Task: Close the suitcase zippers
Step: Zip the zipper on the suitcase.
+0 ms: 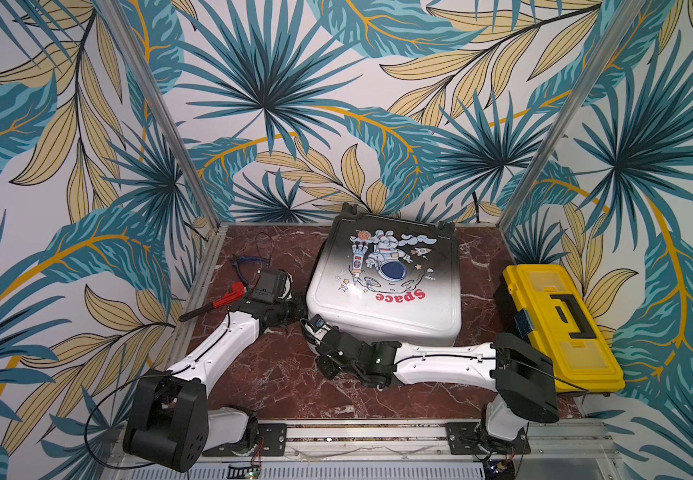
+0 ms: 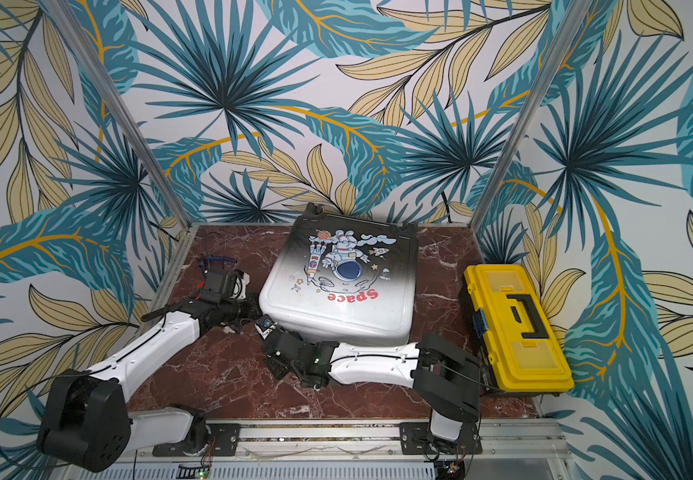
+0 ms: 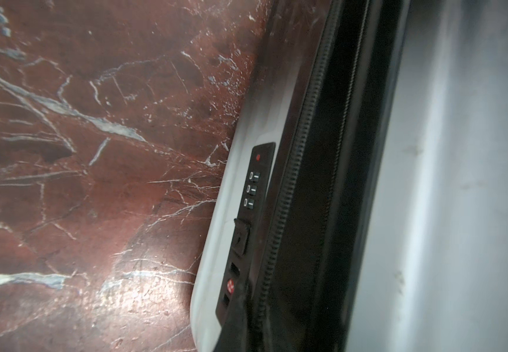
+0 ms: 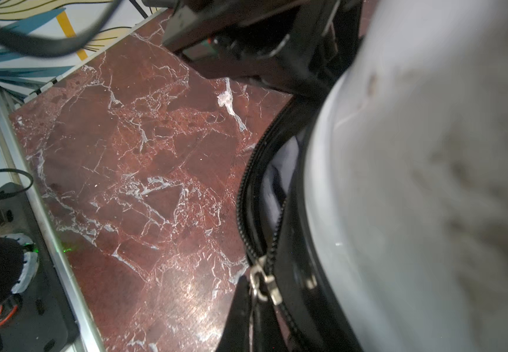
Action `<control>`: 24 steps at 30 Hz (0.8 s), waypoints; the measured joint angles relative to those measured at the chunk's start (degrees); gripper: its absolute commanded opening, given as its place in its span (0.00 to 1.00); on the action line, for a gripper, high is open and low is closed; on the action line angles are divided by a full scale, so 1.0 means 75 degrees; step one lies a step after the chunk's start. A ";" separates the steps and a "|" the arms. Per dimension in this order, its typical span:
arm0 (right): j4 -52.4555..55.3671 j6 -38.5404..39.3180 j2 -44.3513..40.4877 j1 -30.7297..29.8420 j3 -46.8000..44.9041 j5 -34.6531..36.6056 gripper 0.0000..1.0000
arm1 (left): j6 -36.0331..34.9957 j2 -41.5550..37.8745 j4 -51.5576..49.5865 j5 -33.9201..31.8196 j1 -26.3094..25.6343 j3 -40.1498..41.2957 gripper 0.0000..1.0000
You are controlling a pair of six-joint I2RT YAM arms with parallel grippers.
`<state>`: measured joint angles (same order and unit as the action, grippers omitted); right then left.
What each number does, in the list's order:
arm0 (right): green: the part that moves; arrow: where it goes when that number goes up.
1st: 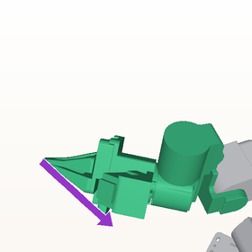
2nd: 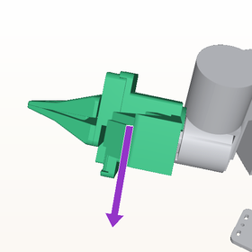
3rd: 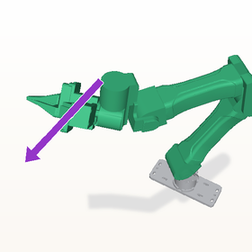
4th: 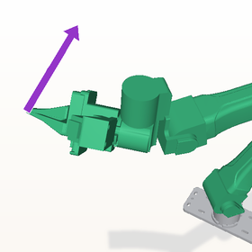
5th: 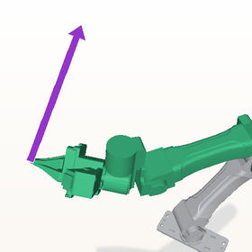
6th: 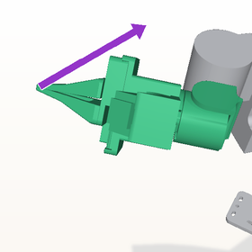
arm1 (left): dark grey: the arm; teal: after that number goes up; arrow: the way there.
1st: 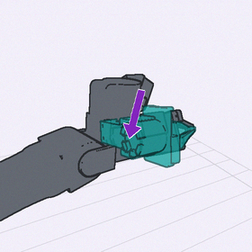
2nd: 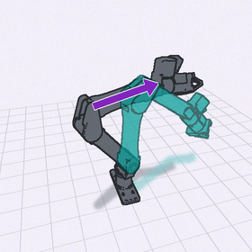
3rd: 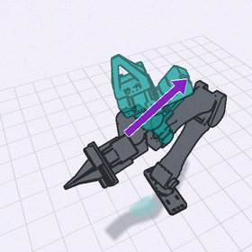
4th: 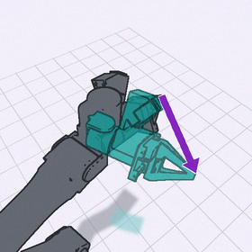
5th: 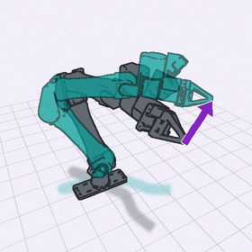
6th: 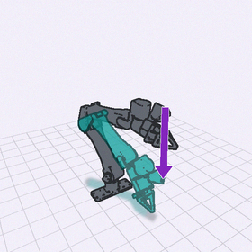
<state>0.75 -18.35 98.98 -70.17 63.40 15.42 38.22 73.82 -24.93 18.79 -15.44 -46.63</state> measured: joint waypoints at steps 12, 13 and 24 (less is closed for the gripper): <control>-0.1649 -0.0592 0.0216 -0.0058 -0.0402 0.0318 0.00 | 0.0157 -0.0350 0.0484 -0.0143 0.0000 0.0303 0.00; -0.1900 -0.0577 0.0289 -0.0070 -0.0443 0.0385 0.00 | 0.0146 -0.0356 0.0504 -0.0230 0.0003 0.0303 0.00; -0.2888 0.0583 0.0119 -0.0163 -0.1247 0.0554 0.00 | -0.0251 -0.0356 0.0487 0.0052 0.0117 0.0405 0.12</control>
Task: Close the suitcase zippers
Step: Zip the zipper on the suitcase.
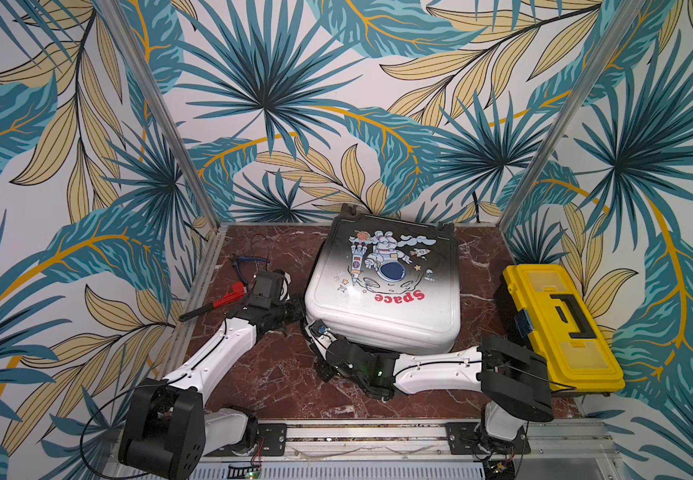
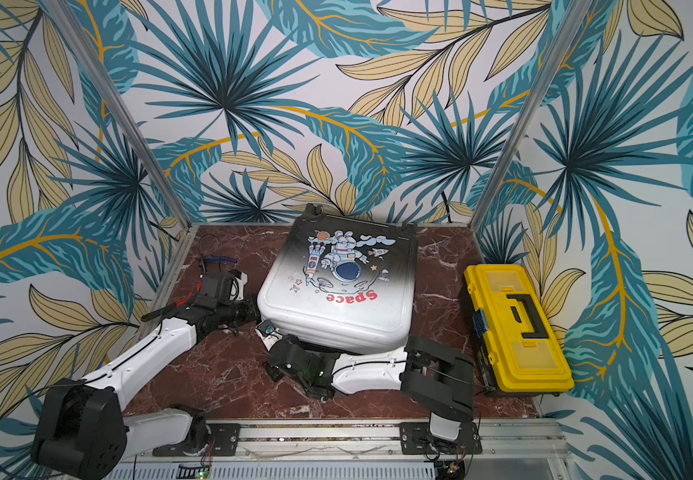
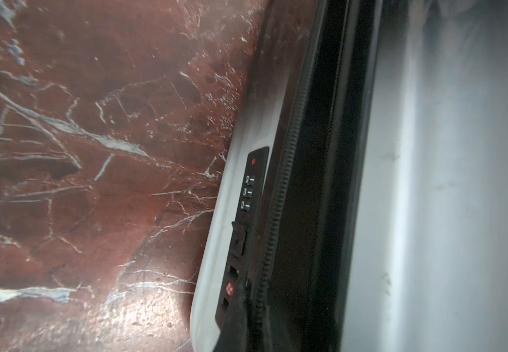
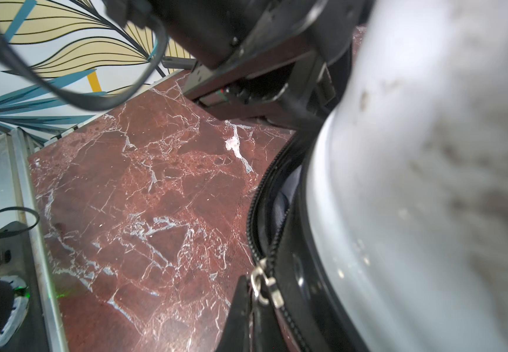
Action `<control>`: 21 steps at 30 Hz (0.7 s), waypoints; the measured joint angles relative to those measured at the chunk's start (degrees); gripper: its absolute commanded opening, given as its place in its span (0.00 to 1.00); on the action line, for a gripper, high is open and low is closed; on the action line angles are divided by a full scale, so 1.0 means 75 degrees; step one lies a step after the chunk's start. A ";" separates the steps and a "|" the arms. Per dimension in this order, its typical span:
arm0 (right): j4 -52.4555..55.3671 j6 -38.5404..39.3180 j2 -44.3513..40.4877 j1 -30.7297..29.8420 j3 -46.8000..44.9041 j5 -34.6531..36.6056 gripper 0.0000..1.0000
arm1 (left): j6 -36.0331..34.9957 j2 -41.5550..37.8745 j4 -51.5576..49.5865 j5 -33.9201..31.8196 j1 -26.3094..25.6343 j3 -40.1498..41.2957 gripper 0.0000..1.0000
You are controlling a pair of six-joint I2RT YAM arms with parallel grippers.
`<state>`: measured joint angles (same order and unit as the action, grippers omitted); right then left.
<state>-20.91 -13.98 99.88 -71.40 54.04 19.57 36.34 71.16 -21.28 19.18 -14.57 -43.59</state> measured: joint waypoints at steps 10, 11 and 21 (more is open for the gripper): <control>0.0219 0.0166 -0.0455 -0.0009 -0.0420 -0.0743 0.32 | 0.0020 0.0172 -0.0367 0.1145 -0.0020 -0.0032 0.30; 0.0256 0.0187 -0.0513 -0.0012 -0.0428 -0.0793 0.35 | 0.0017 0.0256 -0.0405 0.1282 -0.0052 -0.0038 0.31; 0.1816 -0.0096 -0.1970 -0.0038 -0.0475 -0.1282 0.58 | -0.0329 0.1131 -0.1256 0.1553 -0.0055 -0.1046 0.42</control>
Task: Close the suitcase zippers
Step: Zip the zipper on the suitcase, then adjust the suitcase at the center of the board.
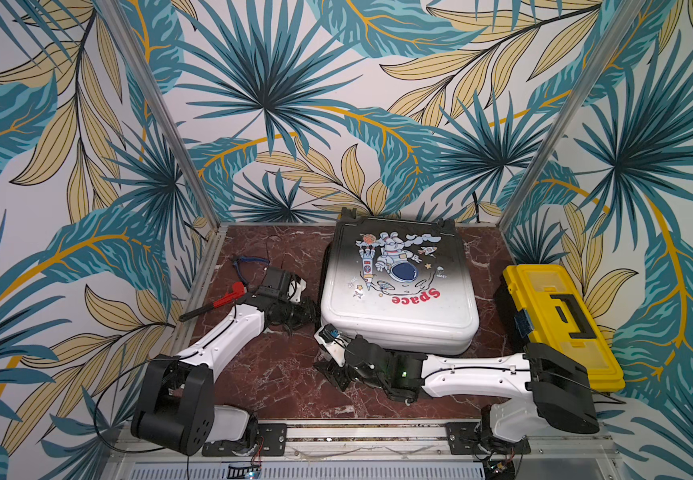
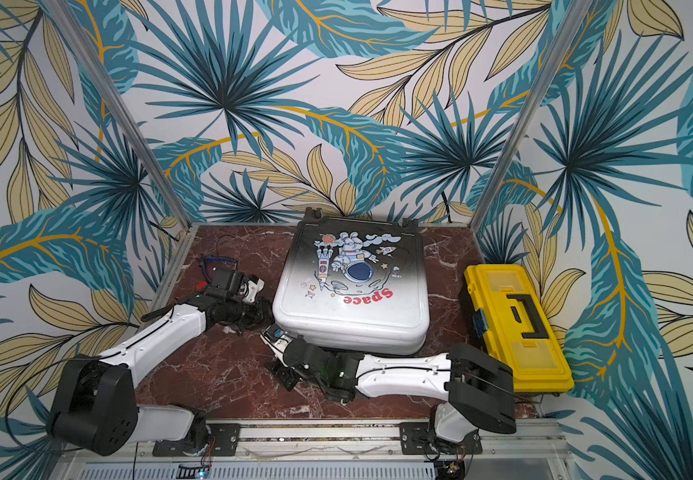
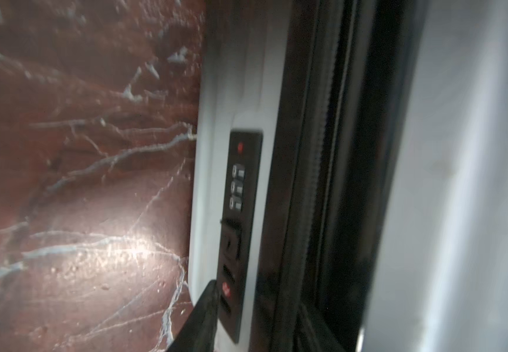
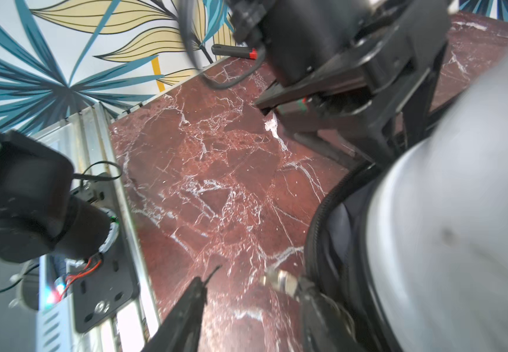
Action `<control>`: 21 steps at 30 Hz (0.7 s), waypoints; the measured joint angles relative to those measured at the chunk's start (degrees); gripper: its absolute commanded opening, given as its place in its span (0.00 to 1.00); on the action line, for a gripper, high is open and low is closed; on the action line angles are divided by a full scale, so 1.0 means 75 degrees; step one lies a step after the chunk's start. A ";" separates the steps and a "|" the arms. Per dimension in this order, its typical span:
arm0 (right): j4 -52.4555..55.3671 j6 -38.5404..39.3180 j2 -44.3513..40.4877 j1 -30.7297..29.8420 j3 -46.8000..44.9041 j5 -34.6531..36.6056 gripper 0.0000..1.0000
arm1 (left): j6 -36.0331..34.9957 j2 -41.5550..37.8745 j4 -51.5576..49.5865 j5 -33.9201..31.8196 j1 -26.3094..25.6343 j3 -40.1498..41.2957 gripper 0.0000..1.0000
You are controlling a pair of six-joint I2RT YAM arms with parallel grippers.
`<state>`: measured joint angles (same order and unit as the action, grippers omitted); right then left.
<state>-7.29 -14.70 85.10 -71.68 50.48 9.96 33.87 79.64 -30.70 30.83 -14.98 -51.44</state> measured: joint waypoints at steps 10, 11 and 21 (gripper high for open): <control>0.3692 -0.0329 -0.1958 0.0154 0.1198 0.0329 0.73 | -0.0399 0.1387 -0.0312 -0.0239 0.0096 -0.1539 0.43; 0.4013 -0.0367 -0.2203 0.0204 0.1393 0.0481 0.74 | -0.0443 0.1539 -0.0332 -0.0262 0.0099 -0.1719 0.43; 0.7254 -0.1323 -0.3794 0.1113 0.2532 0.2279 0.86 | -0.0831 0.3337 -0.0656 -0.0766 0.0146 -0.3940 0.43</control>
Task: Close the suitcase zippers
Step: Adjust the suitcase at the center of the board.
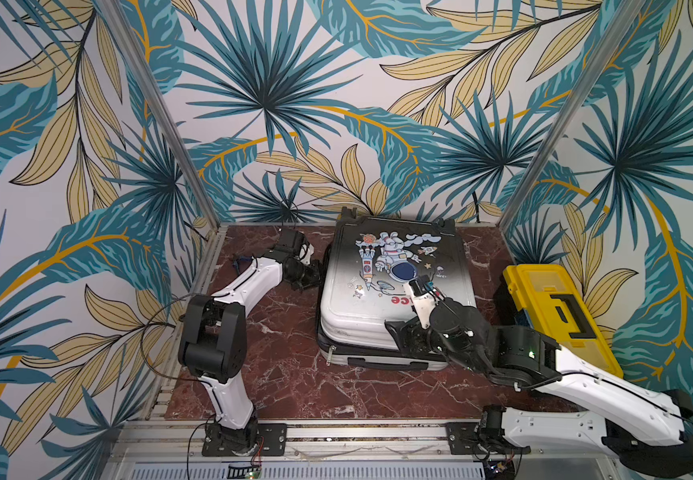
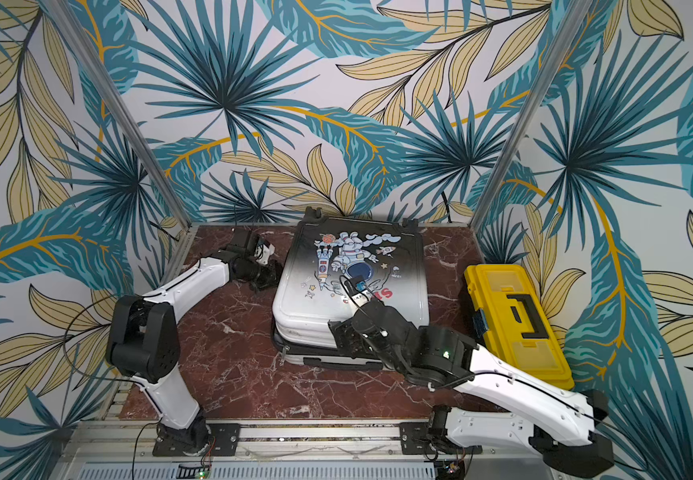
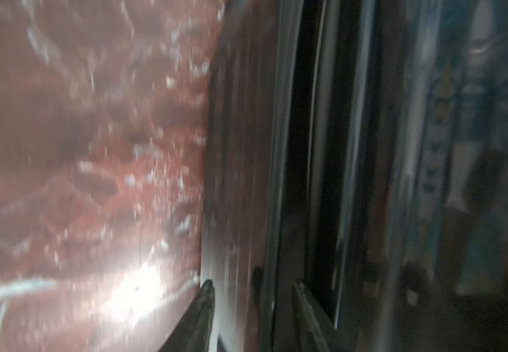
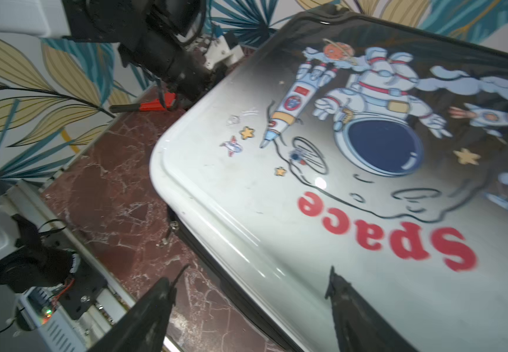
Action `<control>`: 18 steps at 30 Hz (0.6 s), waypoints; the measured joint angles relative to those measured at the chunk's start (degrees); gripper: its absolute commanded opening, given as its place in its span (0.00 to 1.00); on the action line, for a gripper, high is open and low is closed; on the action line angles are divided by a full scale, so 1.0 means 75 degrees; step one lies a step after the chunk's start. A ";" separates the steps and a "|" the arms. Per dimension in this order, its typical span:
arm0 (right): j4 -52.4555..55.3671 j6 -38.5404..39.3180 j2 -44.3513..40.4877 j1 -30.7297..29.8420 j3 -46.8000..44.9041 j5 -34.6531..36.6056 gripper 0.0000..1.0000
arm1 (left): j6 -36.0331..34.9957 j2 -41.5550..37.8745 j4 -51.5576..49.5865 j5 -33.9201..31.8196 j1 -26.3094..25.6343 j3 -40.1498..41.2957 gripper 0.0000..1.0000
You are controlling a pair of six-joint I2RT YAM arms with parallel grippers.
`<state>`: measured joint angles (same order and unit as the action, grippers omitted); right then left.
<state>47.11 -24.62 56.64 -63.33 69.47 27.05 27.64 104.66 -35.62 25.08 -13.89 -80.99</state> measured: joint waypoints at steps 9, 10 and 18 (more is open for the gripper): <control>0.1600 -0.1594 -0.0918 0.0364 -0.0434 0.0743 0.89 | -0.0391 0.1247 -0.0265 -0.0291 0.0006 -0.1504 0.25; 0.1702 -0.1781 -0.0959 0.0373 -0.0440 0.0807 0.90 | -0.0455 0.1311 -0.0280 -0.0297 0.0000 -0.1597 0.20; 0.2139 -0.3538 -0.1049 0.0391 -0.0498 0.0988 0.97 | -0.0912 0.1425 -0.0562 -0.0813 0.0012 -0.1853 0.00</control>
<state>63.16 -51.16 48.77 -60.40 65.73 34.46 20.80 115.35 -39.83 18.98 -13.80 -94.89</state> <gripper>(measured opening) 0.958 0.075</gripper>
